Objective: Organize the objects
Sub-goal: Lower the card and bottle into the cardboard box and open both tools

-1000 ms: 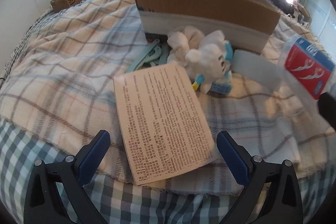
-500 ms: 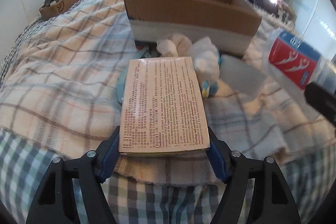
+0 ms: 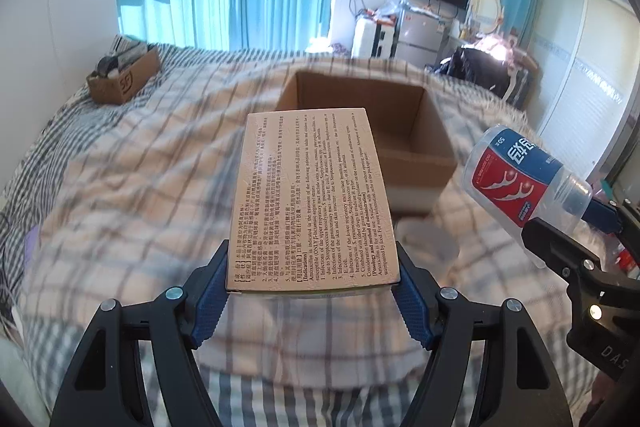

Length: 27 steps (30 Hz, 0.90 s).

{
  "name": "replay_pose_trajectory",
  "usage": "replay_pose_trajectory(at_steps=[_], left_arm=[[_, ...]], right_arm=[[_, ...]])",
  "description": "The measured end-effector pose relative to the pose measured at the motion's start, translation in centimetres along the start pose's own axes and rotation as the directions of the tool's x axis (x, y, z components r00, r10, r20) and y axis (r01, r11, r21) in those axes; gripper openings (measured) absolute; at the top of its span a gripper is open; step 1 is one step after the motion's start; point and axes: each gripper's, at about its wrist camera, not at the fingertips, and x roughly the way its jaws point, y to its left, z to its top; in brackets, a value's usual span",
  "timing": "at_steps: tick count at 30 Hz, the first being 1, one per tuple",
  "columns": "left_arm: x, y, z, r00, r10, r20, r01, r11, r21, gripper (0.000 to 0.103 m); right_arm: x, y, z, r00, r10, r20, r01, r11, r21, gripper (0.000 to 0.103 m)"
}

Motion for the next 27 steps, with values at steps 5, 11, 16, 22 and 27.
replay_pose_trajectory(at_steps=[5, 11, 16, 22, 27], left_arm=[[0.9, 0.5, 4.9, 0.998, -0.065, -0.004, 0.065, 0.998, -0.019, 0.075], [3.3, -0.3, 10.1, 0.998, -0.052, 0.042, 0.050, 0.997, 0.062, 0.075], [7.5, -0.1, 13.1, 0.998, -0.053, 0.024, 0.051, 0.996, 0.078, 0.075], [13.7, -0.1, 13.6, 0.999, -0.043, -0.032, 0.047, 0.991, 0.123, 0.075], [17.4, -0.6, 12.4, 0.996, -0.048, -0.077, 0.060, 0.984, 0.167, 0.075]], right_arm=[[-0.4, -0.6, 4.7, 0.997, 0.006, 0.082, -0.007, 1.000, 0.016, 0.064], [2.0, -1.5, 9.8, 0.991, 0.011, 0.132, -0.013, 1.000, 0.018, 0.064], [6.7, -2.8, 12.8, 0.994, 0.006, 0.109, -0.011, 0.999, 0.042, 0.064], [14.2, -4.0, 13.7, 1.000, 0.015, 0.022, -0.016, 0.998, 0.057, 0.064], [19.1, -4.8, 12.1, 0.999, 0.010, -0.044, -0.006, 0.996, 0.086, 0.064]])
